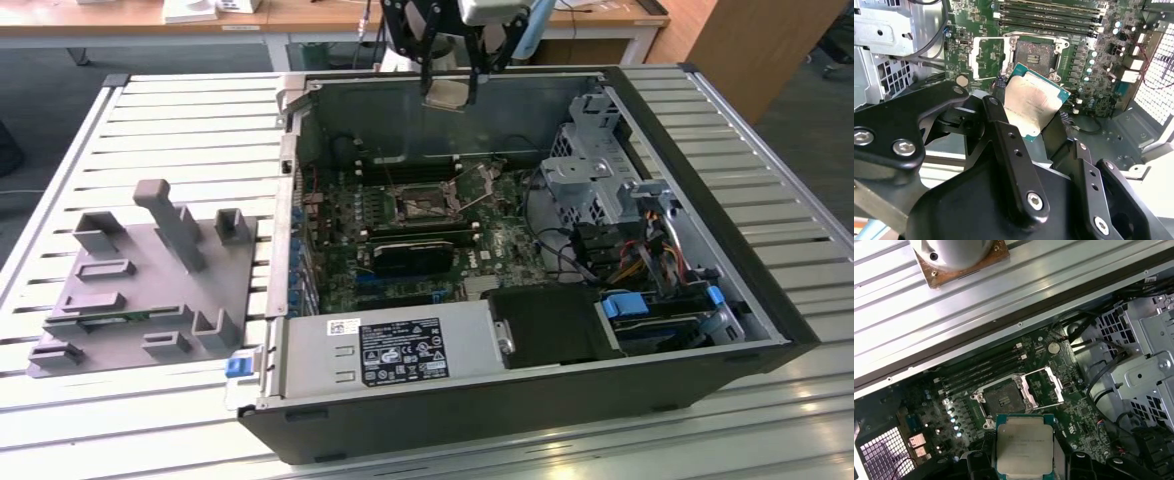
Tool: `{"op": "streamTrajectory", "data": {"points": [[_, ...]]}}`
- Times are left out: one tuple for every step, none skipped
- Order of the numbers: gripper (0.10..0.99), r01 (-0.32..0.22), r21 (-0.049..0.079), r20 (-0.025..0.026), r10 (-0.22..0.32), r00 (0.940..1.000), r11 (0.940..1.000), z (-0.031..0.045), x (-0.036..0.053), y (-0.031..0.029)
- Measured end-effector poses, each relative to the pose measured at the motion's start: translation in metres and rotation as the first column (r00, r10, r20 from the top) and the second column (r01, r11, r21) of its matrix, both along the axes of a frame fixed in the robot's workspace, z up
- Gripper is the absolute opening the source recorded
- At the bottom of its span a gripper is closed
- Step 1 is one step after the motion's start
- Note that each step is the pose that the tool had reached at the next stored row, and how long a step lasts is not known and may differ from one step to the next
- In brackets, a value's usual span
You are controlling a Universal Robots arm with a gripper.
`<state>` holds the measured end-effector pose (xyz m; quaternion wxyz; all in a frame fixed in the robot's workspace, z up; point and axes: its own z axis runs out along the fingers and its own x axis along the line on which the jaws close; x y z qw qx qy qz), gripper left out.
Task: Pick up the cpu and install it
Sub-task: 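Place the cpu into insertion slot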
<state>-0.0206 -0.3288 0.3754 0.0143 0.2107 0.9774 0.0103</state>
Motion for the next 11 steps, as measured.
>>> {"op": "streamTrajectory", "data": {"points": [[0.541,0.004,0.0,0.0,-0.004,1.0,1.0,0.0,0.0,0.0],[0.541,0.009,0.0,0.0,-0.009,1.0,1.0,0.0,0.0,0.0],[0.541,0.013,0.0,0.0,-0.013,0.9999,0.9999,0.0,0.0,0.0],[0.541,0.017,0.0,0.0,-0.017,0.9999,0.9999,0.0,0.0,0.0],[0.541,0.021,0.0,0.0,-0.021,0.9998,0.9998,0.0,0.0,0.0],[0.541,0.025,0.0,0.0,-0.025,0.9997,0.9997,0.0,0.0,0.0],[0.541,0.028,0.0,0.0,-0.028,0.9996,0.9996,-0.0001,0.0,0.0],[0.541,0.031,0.0,0.0,-0.031,0.9995,0.9995,0.0,0.0,0.0],[0.541,0.035,0.0,0.0,-0.035,0.9994,0.9994,-0.0001,0.0,0.0],[0.541,0.038,0.0,0.0,-0.038,0.9993,0.9993,-0.0001,0.0,0.0],[0.541,0.041,0.0,0.0,-0.041,0.9991,0.9991,-0.0001,0.0,0.0]]}}
